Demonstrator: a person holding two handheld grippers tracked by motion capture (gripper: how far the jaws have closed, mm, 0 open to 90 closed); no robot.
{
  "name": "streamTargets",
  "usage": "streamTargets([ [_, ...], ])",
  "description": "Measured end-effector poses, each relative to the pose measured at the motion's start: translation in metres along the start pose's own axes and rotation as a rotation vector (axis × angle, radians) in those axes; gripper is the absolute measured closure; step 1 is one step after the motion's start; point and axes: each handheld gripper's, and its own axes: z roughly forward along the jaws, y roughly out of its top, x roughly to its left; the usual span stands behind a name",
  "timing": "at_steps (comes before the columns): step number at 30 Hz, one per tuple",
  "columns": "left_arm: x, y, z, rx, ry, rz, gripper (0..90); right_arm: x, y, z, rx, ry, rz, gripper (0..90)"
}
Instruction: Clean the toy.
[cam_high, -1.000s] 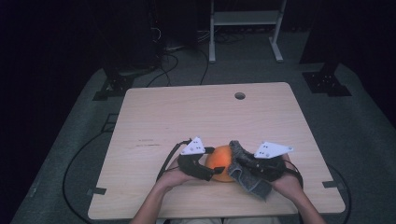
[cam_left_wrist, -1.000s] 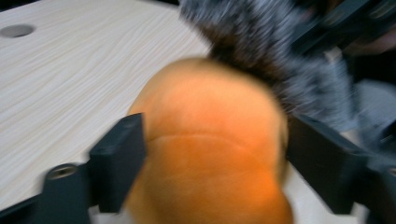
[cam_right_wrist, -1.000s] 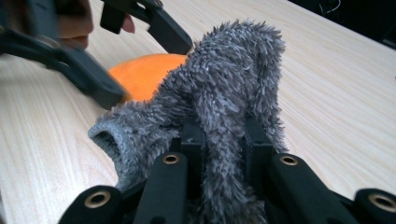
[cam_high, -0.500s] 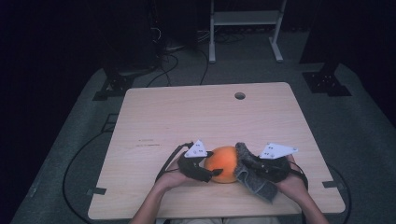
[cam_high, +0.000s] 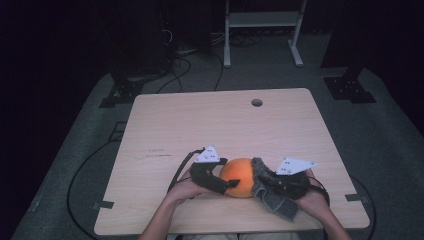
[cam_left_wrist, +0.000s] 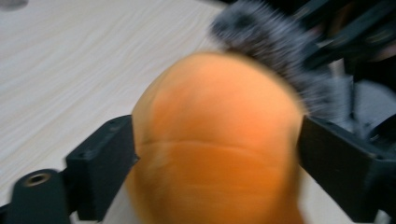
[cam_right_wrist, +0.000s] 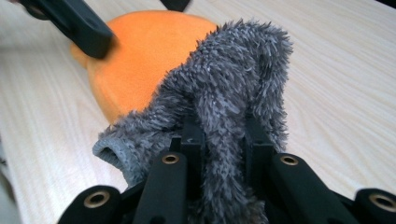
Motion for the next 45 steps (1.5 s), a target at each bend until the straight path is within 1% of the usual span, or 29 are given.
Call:
streamTargets([
  [1, 0.001, -0.002, 0.005, 0.021, -0.018, -0.022, 9.1, 0.001, -0.001, 0.0, 0.002, 0.006, -0.003, 74.0],
  [3, -0.002, -0.006, 0.01, 0.032, -0.034, -0.016, 10.1, 0.001, -0.002, 0.0, 0.012, 0.011, 0.001, 73.9],
  [5, -0.006, -0.004, 0.008, 0.026, -0.022, 0.024, 23.0, -0.002, -0.003, -0.001, 0.015, 0.024, 0.011, 73.8],
  [7, -0.011, -0.002, 0.004, -0.018, 0.002, 0.095, 32.5, -0.003, -0.002, -0.004, 0.01, 0.021, 0.02, 73.9],
  [8, -0.013, -0.002, 0.002, -0.047, 0.017, 0.133, 33.7, -0.002, -0.001, -0.006, 0.006, 0.013, 0.017, 73.9],
  [10, -0.017, 0.0, 0.0, -0.085, 0.072, 0.236, 34.5, 0.0, 0.004, -0.011, -0.022, -0.006, 0.006, 74.0],
  [11, -0.018, 0.0, 0.001, -0.081, 0.093, 0.284, 34.1, 0.0, 0.007, -0.012, -0.041, -0.009, 0.013, 73.9],
  [12, -0.019, 0.0, 0.003, -0.06, 0.102, 0.304, 32.1, 0.0, 0.009, -0.01, -0.054, -0.01, 0.016, 73.9],
  [13, -0.017, -0.002, 0.005, -0.036, 0.103, 0.275, 27.8, 0.002, 0.01, -0.005, -0.04, -0.02, 0.005, 73.9],
  [14, -0.01, -0.002, 0.004, -0.02, 0.086, 0.211, 20.3, 0.004, 0.008, 0.002, -0.024, -0.031, -0.015, 74.1],
  [15, -0.006, -0.003, 0.003, -0.024, 0.076, 0.17, 15.4, 0.006, 0.006, 0.009, -0.017, -0.025, -0.018, 74.1],
  [16, -0.003, -0.004, 0.002, -0.028, 0.073, 0.133, 14.3, 0.006, 0.005, 0.012, -0.019, -0.02, -0.017, 74.2],
  [17, -0.001, -0.006, 0.001, -0.016, 0.076, 0.121, 15.3, 0.007, 0.005, 0.013, -0.029, -0.017, -0.016, 74.2],
  [19, 0.001, -0.01, 0.001, 0.001, 0.079, 0.126, 21.3, 0.004, 0.004, 0.013, -0.034, -0.016, -0.013, 74.1],
  [20, 0.002, -0.012, 0.001, 0.01, 0.071, 0.133, 22.3, 0.001, 0.0, 0.014, -0.015, -0.026, -0.01, 74.1],
  [23, 0.003, -0.014, 0.0, 0.029, 0.063, 0.132, 22.8, -0.012, -0.014, 0.014, 0.039, -0.054, 0.056, 74.4],
  [24, 0.002, -0.014, 0.0, 0.032, 0.062, 0.137, 22.9, -0.014, -0.016, 0.011, 0.046, -0.065, 0.065, 74.4],
  [26, 0.002, -0.015, 0.001, 0.041, 0.058, 0.152, 23.3, -0.011, -0.011, 0.005, -0.002, -0.052, 0.074, 74.3],
  [27, 0.002, -0.016, 0.001, 0.043, 0.06, 0.158, 23.4, -0.006, -0.004, 0.004, -0.039, -0.029, 0.059, 74.2],
  [28, 0.002, -0.016, 0.0, 0.043, 0.064, 0.16, 23.5, -0.003, 0.0, 0.006, -0.047, -0.023, 0.046, 74.0],
  [30, 0.003, -0.018, -0.001, 0.041, 0.067, 0.172, 23.6, 0.001, 0.005, 0.013, -0.032, -0.029, 0.008, 73.9],
  [32, 0.003, -0.019, -0.001, 0.036, 0.066, 0.175, 23.7, -0.005, -0.002, 0.017, -0.018, -0.016, 0.037, 73.9],
  [35, 0.001, -0.018, 0.001, 0.037, 0.064, 0.194, 23.9, -0.017, -0.014, 0.016, 0.049, -0.064, 0.065, 74.3],
  [36, 0.001, -0.018, 0.001, 0.039, 0.065, 0.2, 24.0, -0.02, -0.014, 0.013, 0.043, -0.068, 0.074, 74.4],
  [37, 0.0, -0.018, 0.002, 0.041, 0.064, 0.208, 24.2, -0.02, -0.012, 0.008, 0.013, -0.064, 0.081, 74.3],
  [39, -0.002, -0.018, 0.003, 0.035, 0.063, 0.211, 24.4, -0.015, 0.0, 0.002, -0.068, -0.02, 0.072, 74.3],
  [40, -0.002, -0.017, 0.002, 0.03, 0.061, 0.214, 24.2, -0.012, 0.005, 0.002, -0.078, -0.007, 0.057, 74.3],
  [42, -0.001, -0.011, -0.003, 0.024, 0.044, 0.178, 16.3, -0.005, 0.006, 0.014, -0.036, -0.018, 0.012, 74.3],
  [45, 0.002, -0.006, -0.006, 0.013, 0.054, 0.112, 11.0, -0.006, -0.001, 0.018, -0.036, -0.027, 0.04, 74.4],
])
